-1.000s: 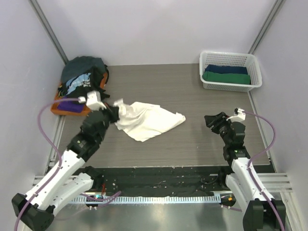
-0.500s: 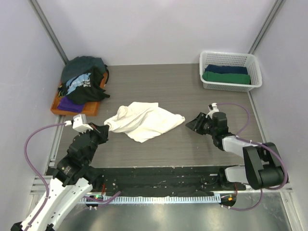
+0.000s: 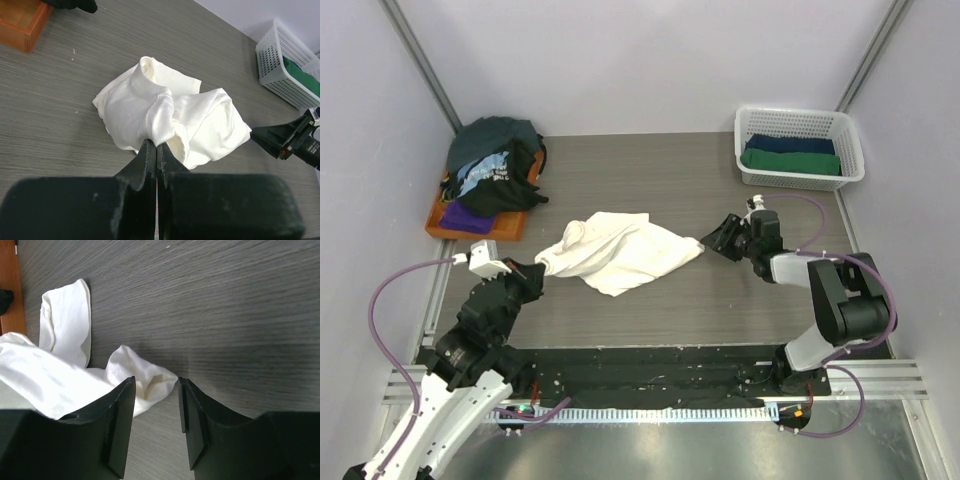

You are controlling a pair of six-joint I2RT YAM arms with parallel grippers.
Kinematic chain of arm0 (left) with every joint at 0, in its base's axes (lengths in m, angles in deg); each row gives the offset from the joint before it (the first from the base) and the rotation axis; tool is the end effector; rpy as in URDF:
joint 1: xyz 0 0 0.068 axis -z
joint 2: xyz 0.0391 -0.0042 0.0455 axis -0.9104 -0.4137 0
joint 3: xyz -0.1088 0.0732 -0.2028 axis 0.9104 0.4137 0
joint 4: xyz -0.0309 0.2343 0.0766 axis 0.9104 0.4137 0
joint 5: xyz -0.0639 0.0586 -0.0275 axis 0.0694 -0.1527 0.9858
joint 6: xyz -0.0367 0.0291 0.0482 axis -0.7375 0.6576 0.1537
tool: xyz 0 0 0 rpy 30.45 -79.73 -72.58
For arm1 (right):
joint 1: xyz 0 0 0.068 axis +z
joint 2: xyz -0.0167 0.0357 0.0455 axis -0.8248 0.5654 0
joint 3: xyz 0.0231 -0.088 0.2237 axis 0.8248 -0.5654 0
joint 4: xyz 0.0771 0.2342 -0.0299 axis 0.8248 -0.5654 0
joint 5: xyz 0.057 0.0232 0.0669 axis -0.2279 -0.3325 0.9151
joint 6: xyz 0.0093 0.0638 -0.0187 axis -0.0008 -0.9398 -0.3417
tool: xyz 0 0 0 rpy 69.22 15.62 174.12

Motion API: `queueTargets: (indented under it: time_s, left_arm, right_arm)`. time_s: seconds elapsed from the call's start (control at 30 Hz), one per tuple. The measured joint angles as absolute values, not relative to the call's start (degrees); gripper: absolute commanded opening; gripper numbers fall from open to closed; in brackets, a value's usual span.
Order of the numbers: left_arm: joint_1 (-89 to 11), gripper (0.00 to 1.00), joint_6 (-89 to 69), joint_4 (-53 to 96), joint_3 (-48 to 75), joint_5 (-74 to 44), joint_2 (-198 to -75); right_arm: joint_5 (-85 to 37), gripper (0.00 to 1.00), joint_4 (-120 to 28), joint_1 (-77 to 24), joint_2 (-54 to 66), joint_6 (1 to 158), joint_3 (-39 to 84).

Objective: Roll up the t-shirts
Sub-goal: Flatten out the T-shirt at the center of the board.

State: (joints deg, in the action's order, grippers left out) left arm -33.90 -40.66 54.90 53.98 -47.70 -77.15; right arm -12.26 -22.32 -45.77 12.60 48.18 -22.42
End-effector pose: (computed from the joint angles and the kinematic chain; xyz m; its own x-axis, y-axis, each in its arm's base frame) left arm 0.1155 -0.0455 0.2639 -0.2670 -0.5529 -0.7893 -0.0474 0.8256 -0.5622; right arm 0.2838 0.0675 0.1157 -0.6992 0.4714 -0.5375 -0.0058 0.7480 0.6637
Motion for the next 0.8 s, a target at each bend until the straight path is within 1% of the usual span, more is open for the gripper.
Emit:
queueTargets:
  time_s: [0.17,0.23,0.33,0.37,0.43,0.47,0.63,0.8]
  left_arm:
    - [-33.9,0.0,-40.7,56.0,52.5,-47.5,-77.7]
    - [-33.9,0.0,-40.6,56.5,51.6,-47.5,-78.1]
    - [-33.9,0.0,-40.5,57.5,49.9,-47.5,-79.2]
    - [-33.8,0.0,-40.5,57.6,49.5,-47.4,-79.5]
    - [-33.8,0.0,-40.4,57.7,49.1,-47.3,-79.9]
    - [-33.8,0.0,-40.4,57.7,49.1,-47.2,-80.1]
    - [-33.8,0.0,-40.4,57.8,49.0,-47.0,-82.7]
    - [-33.8,0.0,-40.7,58.0,47.7,-49.9,-90.2]
  right_arm:
    - [-12.4,0.45,-22.6,-45.3,19.6,47.2,-18.5]
    - [-12.0,0.4,-21.7,-45.0,21.2,47.1,-17.3]
    - [-11.3,0.26,-19.9,-44.4,22.9,46.9,-16.9]
    - [-11.0,0.16,-19.5,-44.2,23.3,46.9,-16.8]
    - [-10.4,0.03,-19.5,-43.8,23.9,46.9,-16.8]
    - [-10.3,0.01,-19.8,-43.6,23.9,46.9,-16.8]
    - [-10.8,0.01,-22.7,-43.3,22.3,47.0,-16.8]
    - [-16.4,0.01,-35.0,-43.4,9.4,48.5,-14.0]
